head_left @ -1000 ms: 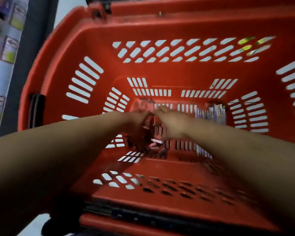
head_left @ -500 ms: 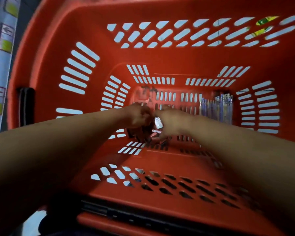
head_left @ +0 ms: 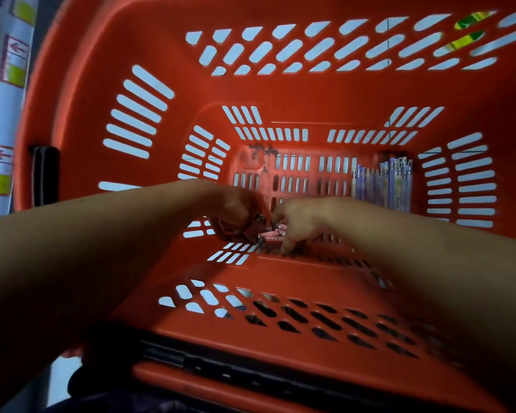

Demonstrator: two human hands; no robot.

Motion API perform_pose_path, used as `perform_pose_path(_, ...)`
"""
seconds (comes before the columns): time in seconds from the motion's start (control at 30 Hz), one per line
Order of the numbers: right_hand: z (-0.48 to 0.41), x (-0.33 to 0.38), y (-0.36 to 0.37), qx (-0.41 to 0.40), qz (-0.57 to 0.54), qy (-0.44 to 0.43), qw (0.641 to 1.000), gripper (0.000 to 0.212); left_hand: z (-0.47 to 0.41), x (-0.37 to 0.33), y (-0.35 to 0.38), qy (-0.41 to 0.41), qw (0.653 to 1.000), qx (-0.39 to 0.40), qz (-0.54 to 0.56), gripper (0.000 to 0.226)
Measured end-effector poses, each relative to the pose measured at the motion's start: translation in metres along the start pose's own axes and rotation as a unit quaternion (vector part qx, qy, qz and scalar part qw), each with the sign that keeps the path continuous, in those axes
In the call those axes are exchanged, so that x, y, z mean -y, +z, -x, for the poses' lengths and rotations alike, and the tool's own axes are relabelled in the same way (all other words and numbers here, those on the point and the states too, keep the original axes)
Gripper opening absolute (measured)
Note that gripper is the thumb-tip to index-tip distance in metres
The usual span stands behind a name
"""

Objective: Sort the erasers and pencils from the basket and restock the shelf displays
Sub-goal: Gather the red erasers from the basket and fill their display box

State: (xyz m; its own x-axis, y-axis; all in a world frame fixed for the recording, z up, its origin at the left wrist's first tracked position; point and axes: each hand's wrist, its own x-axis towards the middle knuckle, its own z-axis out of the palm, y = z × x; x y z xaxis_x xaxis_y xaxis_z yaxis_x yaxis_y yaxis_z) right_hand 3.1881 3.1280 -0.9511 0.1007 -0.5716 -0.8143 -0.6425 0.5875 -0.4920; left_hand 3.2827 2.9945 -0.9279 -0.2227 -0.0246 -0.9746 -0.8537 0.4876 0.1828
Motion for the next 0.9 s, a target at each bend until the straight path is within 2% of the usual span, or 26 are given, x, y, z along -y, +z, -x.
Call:
perform_pose_path(0.07, 0.002, -0.001, -0.003, -0.009, 0.028, -0.007, 1.0, 0.071, 0.001, -0.002, 0.003, 0.018, 1.0, -0.002, -0.015, 0.046)
perform_pose_path(0.13, 0.003, -0.003, -0.004, -0.006, -0.001, -0.007, 1.0, 0.068, -0.001, -0.003, 0.005, 0.039, 0.998, -0.012, -0.041, 0.06)
perform_pose_path(0.23, 0.002, -0.011, 0.001, 0.02, -0.14, 0.018, 0.99, 0.051, 0.001, -0.005, 0.011, 0.07, 0.989, -0.052, -0.123, 0.077)
perform_pose_path(0.3, 0.003, -0.015, 0.001, 0.042, -0.198, 0.03, 0.979, 0.045, 0.001, -0.005, 0.016, 0.091, 0.984, -0.067, -0.135, 0.08)
perform_pose_path(0.4, 0.006, -0.018, 0.0, 0.051, -0.242, 0.033, 0.968, 0.046, -0.001, -0.002, 0.02, 0.106, 0.989, -0.056, -0.087, 0.076)
perform_pose_path(0.47, 0.007, -0.019, 0.001, 0.051, -0.241, 0.038, 0.968, 0.047, -0.002, -0.002, 0.025, 0.104, 0.992, -0.04, -0.055, 0.083)
perform_pose_path(0.53, 0.009, -0.021, 0.001, 0.052, -0.227, 0.047, 0.971, 0.048, -0.004, -0.003, 0.033, 0.109, 0.991, -0.056, -0.054, 0.087)
perform_pose_path(0.73, 0.014, -0.022, -0.005, 0.048, -0.201, 0.05, 0.977, 0.045, -0.011, -0.003, 0.047, 0.134, 0.977, -0.143, -0.085, 0.068)
perform_pose_path(0.8, 0.012, -0.021, -0.004, 0.052, -0.177, 0.047, 0.982, 0.048, -0.014, -0.003, 0.049, 0.14, 0.977, -0.13, -0.093, 0.07)
perform_pose_path(0.9, 0.01, -0.023, -0.003, 0.051, -0.147, 0.041, 0.987, 0.049, -0.021, -0.005, 0.048, 0.145, 0.968, -0.101, -0.176, 0.084)
